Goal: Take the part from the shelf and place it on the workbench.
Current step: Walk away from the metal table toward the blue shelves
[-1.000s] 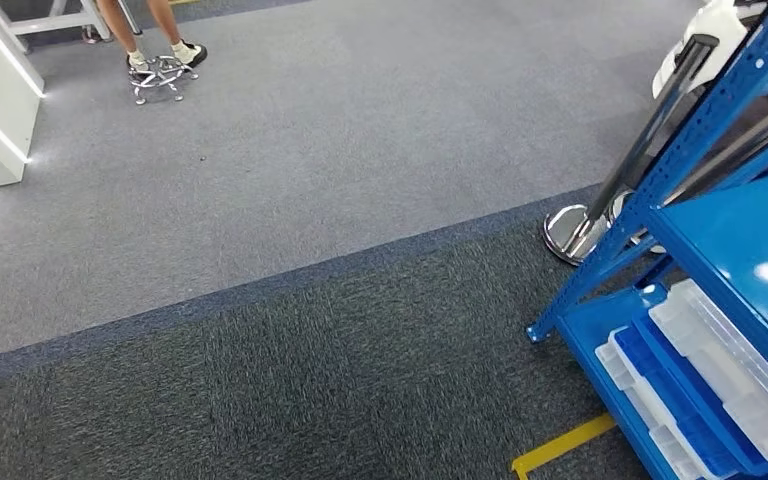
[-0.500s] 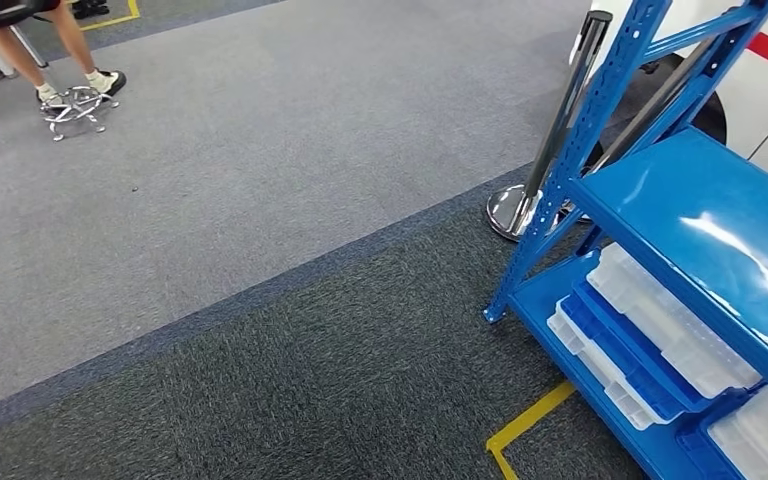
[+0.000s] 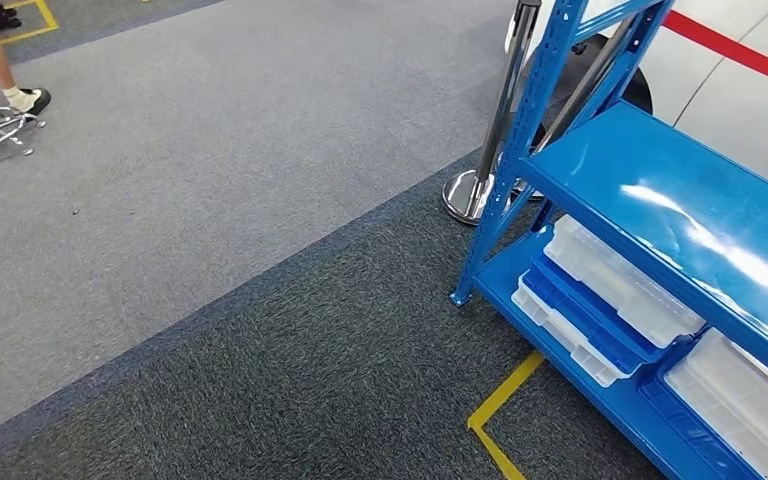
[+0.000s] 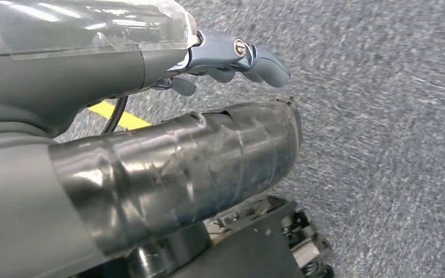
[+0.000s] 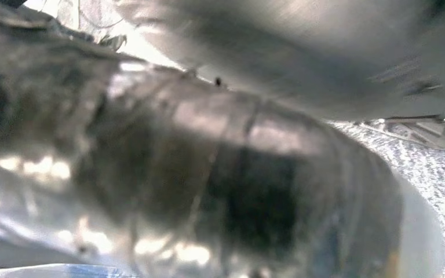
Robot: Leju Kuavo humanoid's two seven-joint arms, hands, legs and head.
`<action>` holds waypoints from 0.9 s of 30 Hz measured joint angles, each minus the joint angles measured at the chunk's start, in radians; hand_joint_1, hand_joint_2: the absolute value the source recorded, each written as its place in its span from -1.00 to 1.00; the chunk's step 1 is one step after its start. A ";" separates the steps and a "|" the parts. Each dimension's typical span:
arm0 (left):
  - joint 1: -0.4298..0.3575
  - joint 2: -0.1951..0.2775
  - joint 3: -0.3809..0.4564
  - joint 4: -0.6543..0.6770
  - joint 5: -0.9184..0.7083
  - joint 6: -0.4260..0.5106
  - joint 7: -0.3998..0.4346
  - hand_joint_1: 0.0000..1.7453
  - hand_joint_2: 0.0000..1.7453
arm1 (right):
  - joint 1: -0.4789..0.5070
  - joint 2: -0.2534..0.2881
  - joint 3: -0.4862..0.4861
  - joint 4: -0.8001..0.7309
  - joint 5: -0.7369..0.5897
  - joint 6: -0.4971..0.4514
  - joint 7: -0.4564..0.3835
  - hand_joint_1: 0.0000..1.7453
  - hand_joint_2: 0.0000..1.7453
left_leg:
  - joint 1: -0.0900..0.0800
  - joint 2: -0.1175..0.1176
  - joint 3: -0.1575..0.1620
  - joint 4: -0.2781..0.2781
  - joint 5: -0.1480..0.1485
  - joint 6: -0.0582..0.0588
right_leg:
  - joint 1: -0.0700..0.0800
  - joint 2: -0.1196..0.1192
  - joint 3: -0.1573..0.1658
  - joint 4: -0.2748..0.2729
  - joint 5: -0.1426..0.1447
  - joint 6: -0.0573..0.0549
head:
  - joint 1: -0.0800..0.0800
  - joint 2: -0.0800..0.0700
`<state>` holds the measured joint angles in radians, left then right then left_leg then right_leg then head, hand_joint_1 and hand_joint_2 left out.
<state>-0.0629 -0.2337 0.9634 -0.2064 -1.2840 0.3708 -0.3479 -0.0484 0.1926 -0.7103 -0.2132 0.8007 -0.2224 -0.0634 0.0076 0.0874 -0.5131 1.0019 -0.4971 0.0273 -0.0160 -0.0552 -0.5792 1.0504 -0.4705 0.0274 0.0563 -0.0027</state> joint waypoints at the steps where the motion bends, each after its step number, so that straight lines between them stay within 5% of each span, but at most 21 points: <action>1: -0.001 0.000 0.000 0.000 0.000 0.000 0.000 -1.00 -1.00 | 0.000 0.000 0.000 0.000 0.001 0.000 0.000 -1.00 -1.00 | -0.002 0.008 0.002 0.001 -0.003 -0.006 | 0.004 -0.007 0.009 -0.021 0.001 -0.006 | -0.001 0.000; 3: -0.005 0.000 0.001 0.000 0.000 0.000 0.000 -1.00 -1.00 | 0.002 0.000 0.000 0.000 0.002 0.000 0.001 -1.00 -1.00 | -0.004 0.021 0.009 0.000 -0.006 -0.017 | 0.006 0.010 0.007 -0.022 0.001 -0.018 | -0.002 0.000; 5: -0.009 0.000 0.002 0.000 0.000 0.000 0.000 -1.00 -1.00 | 0.003 0.000 0.000 0.000 0.003 0.000 0.001 -1.00 -1.00 | 0.000 -0.004 0.005 0.023 -0.028 -0.028 | 0.002 0.028 0.007 -0.027 0.006 -0.030 | -0.002 0.000; 7: -0.007 0.000 0.002 0.000 0.000 0.001 0.000 -1.00 -1.00 | 0.001 0.001 0.000 0.000 0.003 0.000 0.001 -1.00 -1.00 | 0.005 -0.055 -0.036 0.118 -0.088 -0.036 | 0.000 0.046 0.005 -0.031 0.010 -0.040 | -0.003 0.000; 9: -0.003 0.000 0.004 0.000 0.000 0.001 0.001 -1.00 -1.00 | 0.000 0.001 0.000 0.000 0.003 0.000 0.001 -1.00 -1.00 | 0.005 -0.076 -0.101 0.254 -0.148 -0.038 | 0.002 0.068 0.002 -0.029 0.011 -0.045 | -0.003 0.000; 11: 0.000 0.000 0.005 0.000 -0.001 0.001 0.003 -1.00 -1.00 | 0.001 0.001 0.000 0.000 0.005 0.000 0.001 -1.00 -1.00 | 0.005 -0.080 -0.124 0.295 -0.138 -0.037 | 0.004 0.094 0.001 -0.026 0.011 -0.045 | -0.004 0.000; 14: 0.001 0.001 0.007 0.000 -0.003 0.001 0.005 -1.00 -1.00 | 0.001 0.002 0.000 0.000 0.007 0.000 0.001 -1.00 -1.00 | 0.005 -0.113 -0.053 0.121 -0.030 -0.026 | 0.005 0.131 0.003 -0.022 0.011 -0.043 | -0.003 0.000; 17: -0.001 0.001 0.009 0.000 -0.004 0.002 0.003 -1.00 -1.00 | -0.001 0.005 0.000 0.000 0.007 0.001 0.001 -1.00 -1.00 | 0.005 -0.153 -0.015 0.018 -0.003 -0.018 | 0.005 0.160 -0.007 -0.017 0.014 -0.027 | -0.003 0.000; 19: -0.003 0.001 0.009 0.000 -0.006 0.002 0.001 -1.00 -1.00 | 0.002 0.004 0.000 0.000 0.008 0.000 0.000 -1.00 -1.00 | 0.005 -0.135 -0.012 0.010 0.003 -0.008 | 0.002 0.172 -0.013 -0.018 0.018 -0.014 | -0.003 0.000; 21: -0.004 0.000 0.009 0.000 -0.006 0.002 0.000 -1.00 -1.00 | 0.003 0.004 0.000 0.000 0.008 0.001 0.000 -1.00 -1.00 | 0.009 -0.112 -0.009 0.000 0.011 0.007 | 0.004 0.137 -0.028 0.013 -0.005 -0.005 | -0.002 0.000; 23: -0.002 0.000 0.009 0.000 -0.006 0.002 -0.002 -1.00 -1.00 | 0.001 0.004 0.000 0.000 0.008 0.001 0.000 -1.00 -1.00 | 0.009 -0.086 -0.009 -0.004 0.014 0.015 | 0.005 0.086 -0.077 0.118 -0.066 0.003 | 0.000 0.000; 25: 0.000 0.000 0.009 0.000 -0.006 0.002 -0.002 -1.00 -1.00 | 0.000 0.004 0.000 0.000 0.008 0.001 0.000 -1.00 -1.00 | 0.008 -0.058 -0.009 -0.004 0.012 0.017 | 0.001 0.068 -0.133 0.234 -0.112 0.010 | -0.001 0.000; 27: 0.000 0.000 0.009 0.000 -0.006 0.002 -0.002 -1.00 -1.00 | 0.001 0.003 -0.001 0.000 0.008 0.001 0.000 -1.00 -1.00 | 0.008 -0.033 -0.007 -0.004 0.009 0.015 | -0.002 0.059 -0.127 0.229 -0.087 0.014 | 0.000 0.000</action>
<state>-0.0627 -0.2334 0.9728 -0.2064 -1.2902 0.3727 -0.3498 -0.0475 0.1958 -0.7110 -0.2131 0.8083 -0.2216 -0.0629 0.0153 0.0543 -0.5196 0.9983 -0.4882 0.0421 -0.0184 0.0042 -0.7064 1.2790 -0.5579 0.0409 0.0558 -0.0027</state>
